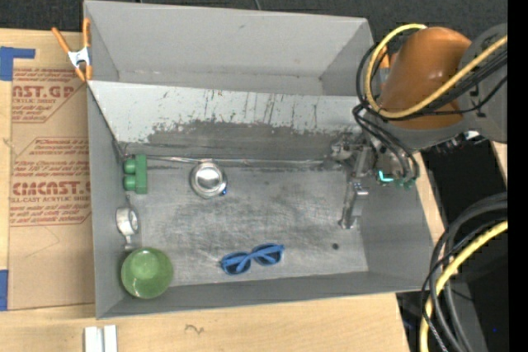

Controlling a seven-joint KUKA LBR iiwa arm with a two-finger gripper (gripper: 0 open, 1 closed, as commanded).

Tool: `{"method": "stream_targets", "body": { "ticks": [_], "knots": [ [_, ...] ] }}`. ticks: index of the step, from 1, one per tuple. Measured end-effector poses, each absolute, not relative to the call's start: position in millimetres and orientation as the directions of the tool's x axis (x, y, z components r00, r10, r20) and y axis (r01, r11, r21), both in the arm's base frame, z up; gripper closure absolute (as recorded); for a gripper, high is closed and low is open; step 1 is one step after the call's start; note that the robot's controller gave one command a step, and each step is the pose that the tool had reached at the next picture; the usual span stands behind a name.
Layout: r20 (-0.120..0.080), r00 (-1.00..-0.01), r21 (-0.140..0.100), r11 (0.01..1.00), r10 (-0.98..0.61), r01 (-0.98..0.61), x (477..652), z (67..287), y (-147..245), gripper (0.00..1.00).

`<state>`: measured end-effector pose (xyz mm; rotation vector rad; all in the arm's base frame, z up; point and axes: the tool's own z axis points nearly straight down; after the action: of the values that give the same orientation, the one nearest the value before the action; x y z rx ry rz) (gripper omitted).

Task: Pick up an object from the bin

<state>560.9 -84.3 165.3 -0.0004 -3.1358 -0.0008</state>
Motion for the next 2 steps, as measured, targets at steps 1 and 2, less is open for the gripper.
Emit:
{"method": "stream_targets", "body": {
  "ticks": [1, 2],
  "knots": [
    [-0.006, -0.992, 0.001, 0.992, -0.125, -0.125, 531.1, 68.1, -17.9, 0.00],
    [-0.010, -0.935, -0.002, 0.935, -0.354, -0.354, 495.3, 75.4, 20.7, 0.00]
  ]
}}
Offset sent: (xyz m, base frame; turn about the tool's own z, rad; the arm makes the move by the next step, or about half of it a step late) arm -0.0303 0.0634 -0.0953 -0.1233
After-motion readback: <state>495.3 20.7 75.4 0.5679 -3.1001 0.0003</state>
